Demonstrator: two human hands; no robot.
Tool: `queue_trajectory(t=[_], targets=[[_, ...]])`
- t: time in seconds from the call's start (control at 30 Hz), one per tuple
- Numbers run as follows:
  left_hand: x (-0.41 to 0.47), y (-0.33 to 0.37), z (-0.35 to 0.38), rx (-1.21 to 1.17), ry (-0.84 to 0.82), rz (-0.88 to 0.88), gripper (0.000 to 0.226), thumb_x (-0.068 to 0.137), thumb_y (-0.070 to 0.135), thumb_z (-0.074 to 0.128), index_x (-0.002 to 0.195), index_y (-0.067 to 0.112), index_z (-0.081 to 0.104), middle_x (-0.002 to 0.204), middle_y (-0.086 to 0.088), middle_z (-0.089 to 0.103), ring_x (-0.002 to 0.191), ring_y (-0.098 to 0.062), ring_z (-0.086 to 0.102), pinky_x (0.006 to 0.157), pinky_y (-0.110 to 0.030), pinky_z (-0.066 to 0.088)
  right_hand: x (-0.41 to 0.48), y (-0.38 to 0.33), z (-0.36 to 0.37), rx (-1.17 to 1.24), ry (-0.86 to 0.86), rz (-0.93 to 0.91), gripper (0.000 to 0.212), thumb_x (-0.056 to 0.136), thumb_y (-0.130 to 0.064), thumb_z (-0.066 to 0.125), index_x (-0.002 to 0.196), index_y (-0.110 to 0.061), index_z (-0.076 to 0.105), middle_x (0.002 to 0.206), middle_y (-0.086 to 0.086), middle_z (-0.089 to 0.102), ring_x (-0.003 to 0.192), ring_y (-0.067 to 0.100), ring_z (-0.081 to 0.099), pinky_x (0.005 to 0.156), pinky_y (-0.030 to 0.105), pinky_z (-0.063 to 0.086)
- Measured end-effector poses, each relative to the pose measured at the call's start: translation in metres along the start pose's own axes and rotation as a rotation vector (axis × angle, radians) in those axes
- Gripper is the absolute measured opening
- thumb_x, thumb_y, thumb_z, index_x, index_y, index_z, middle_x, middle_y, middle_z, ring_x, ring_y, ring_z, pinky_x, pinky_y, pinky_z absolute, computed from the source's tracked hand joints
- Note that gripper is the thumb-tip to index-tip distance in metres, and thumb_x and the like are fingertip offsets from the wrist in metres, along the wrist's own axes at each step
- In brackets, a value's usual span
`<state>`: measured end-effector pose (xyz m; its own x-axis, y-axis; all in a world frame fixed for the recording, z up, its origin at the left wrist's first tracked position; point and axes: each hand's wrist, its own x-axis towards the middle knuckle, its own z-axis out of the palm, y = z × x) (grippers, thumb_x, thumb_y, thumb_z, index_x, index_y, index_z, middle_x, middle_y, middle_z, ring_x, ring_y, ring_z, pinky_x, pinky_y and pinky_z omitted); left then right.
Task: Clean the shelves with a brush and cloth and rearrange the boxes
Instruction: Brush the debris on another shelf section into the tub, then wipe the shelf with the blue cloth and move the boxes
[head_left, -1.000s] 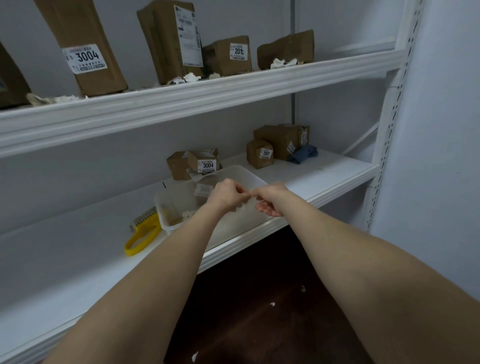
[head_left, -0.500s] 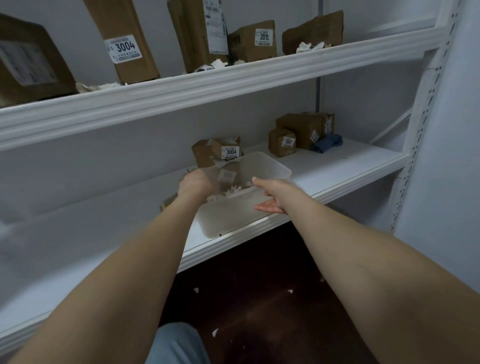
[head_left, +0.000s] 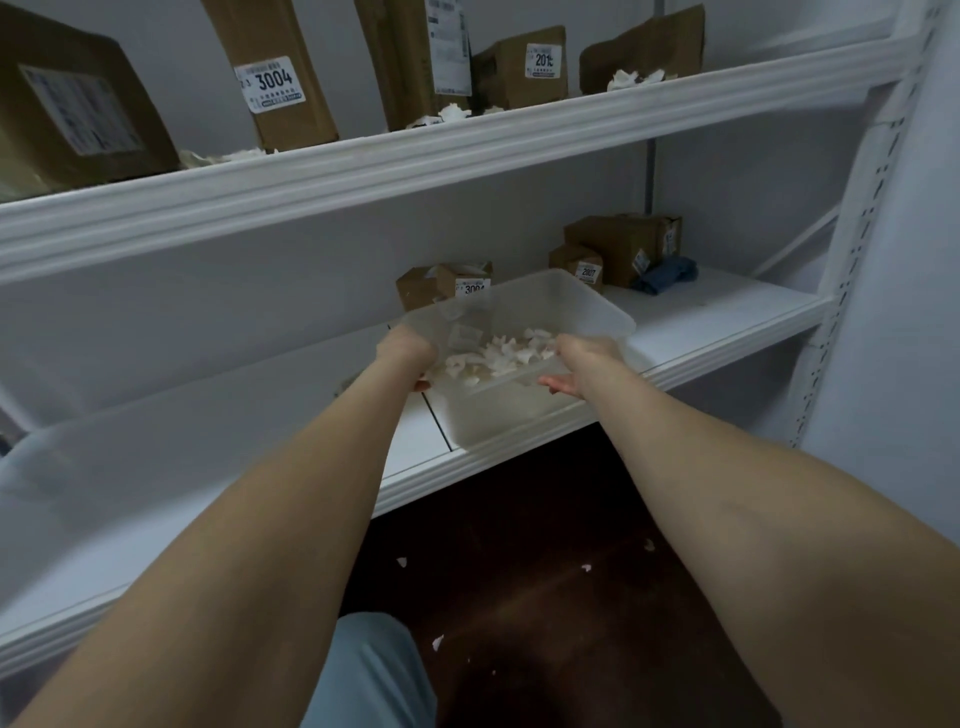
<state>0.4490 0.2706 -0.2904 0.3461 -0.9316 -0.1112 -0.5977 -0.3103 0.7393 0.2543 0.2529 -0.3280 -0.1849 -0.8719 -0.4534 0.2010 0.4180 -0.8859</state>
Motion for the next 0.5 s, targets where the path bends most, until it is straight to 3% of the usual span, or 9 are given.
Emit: queue_trajectory(t=[0.07,0.2,0.3,0.37,0.5], targets=[[-0.008,0.013,0.01,-0.103,-0.058,-0.043,0.005,0.092,0.003,0.048,0.091,0.004,0.052,0.077,-0.011,0.052,0.055,-0.02,0.045,0.042,-0.029,0.042,0.0,-0.006,-0.015,0.052,0.052,-0.014,0.04,0.088,-0.012,0.064,0.127,-0.007,0.054,0.125,0.02,0.052,0.066,0.037,0.055,0.058,0.038,0.058],[-0.024,0.037,0.03,-0.206,-0.181,-0.108,0.017,0.091,0.006,0.055,0.077,0.007,0.045,0.066,-0.006,0.046,0.054,-0.016,0.045,0.043,-0.026,0.047,0.0,-0.015,-0.05,0.082,0.151,-0.064,0.04,0.088,-0.012,0.062,0.127,-0.008,0.055,0.123,0.016,0.054,0.063,0.033,0.06,0.047,0.032,0.056],[-0.032,0.055,0.05,-0.198,-0.206,-0.065,0.011,0.089,0.0,0.054,0.085,0.006,0.047,0.067,-0.007,0.045,0.055,-0.017,0.046,0.044,-0.028,0.05,0.002,-0.015,-0.076,0.133,0.215,-0.086,0.031,0.088,-0.018,0.063,0.117,-0.012,0.057,0.1,0.01,0.058,0.061,0.028,0.065,0.038,0.025,0.051],[-0.036,0.066,0.064,-0.195,-0.179,0.015,0.006,0.089,-0.001,0.053,0.091,0.003,0.051,0.076,-0.012,0.05,0.056,-0.019,0.049,0.04,-0.025,0.05,0.004,-0.013,-0.092,0.159,0.274,-0.103,0.023,0.087,-0.026,0.064,0.105,-0.015,0.057,0.088,0.007,0.057,0.052,0.025,0.064,0.042,0.028,0.054],[-0.047,0.089,0.1,-0.213,-0.173,0.133,0.027,0.089,0.002,0.05,0.116,0.0,0.057,0.108,-0.02,0.059,0.08,-0.03,0.059,0.045,-0.03,0.048,0.012,-0.012,-0.126,0.207,0.325,-0.085,0.019,0.086,-0.025,0.064,0.099,-0.015,0.055,0.107,0.01,0.06,0.049,0.024,0.061,0.045,0.03,0.054]])
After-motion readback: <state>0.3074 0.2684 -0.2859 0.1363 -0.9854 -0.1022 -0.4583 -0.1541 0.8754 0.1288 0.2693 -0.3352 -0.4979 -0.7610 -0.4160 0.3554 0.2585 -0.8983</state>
